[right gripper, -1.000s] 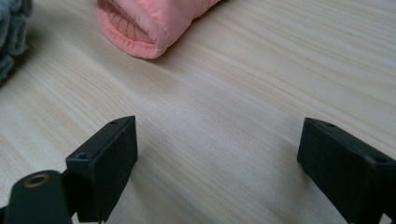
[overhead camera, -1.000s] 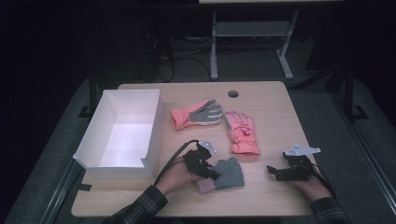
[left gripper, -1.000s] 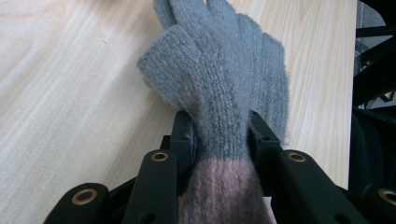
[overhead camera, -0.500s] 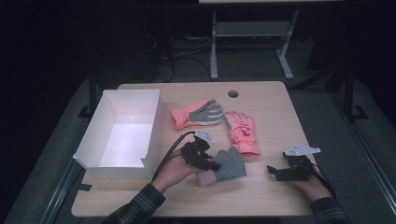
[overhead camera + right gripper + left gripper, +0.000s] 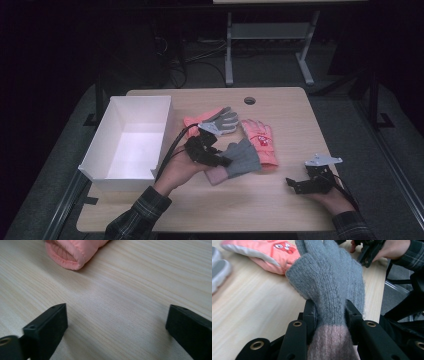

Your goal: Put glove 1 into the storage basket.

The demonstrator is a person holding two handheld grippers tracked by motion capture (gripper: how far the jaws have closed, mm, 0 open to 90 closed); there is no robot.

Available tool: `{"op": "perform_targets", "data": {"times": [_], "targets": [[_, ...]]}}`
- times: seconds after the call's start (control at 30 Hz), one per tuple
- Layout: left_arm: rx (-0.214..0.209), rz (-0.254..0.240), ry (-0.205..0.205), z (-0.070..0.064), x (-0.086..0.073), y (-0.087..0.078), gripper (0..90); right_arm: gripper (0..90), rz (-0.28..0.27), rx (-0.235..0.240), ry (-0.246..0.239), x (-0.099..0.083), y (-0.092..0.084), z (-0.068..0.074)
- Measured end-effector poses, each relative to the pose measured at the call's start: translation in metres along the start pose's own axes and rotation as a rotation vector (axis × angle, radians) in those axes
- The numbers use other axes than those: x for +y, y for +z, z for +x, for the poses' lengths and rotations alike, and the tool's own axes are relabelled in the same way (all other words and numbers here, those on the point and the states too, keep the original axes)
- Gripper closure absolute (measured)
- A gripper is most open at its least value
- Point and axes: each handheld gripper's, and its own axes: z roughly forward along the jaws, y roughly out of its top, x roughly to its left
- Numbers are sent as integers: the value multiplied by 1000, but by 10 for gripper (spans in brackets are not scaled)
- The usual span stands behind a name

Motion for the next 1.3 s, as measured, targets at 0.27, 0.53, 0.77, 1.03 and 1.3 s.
{"op": "perform_targets", "data": {"times": [0.27,0.53,0.77,1.03,1.3], "targets": [[36,-12,-12,4,6,-21,687,20,1,-1,0,0,0,0],[84,-41,-29,14,8,-49,687,19,1,-1,-1,0,0,0],[149,-68,-57,28,10,-80,687,19,1,-1,0,0,0,0],[215,-103,-88,44,2,-111,687,19,1,-1,1,0,0,0],[273,-140,-140,62,-10,-138,687,19,1,-1,1,0,0,0]]}}
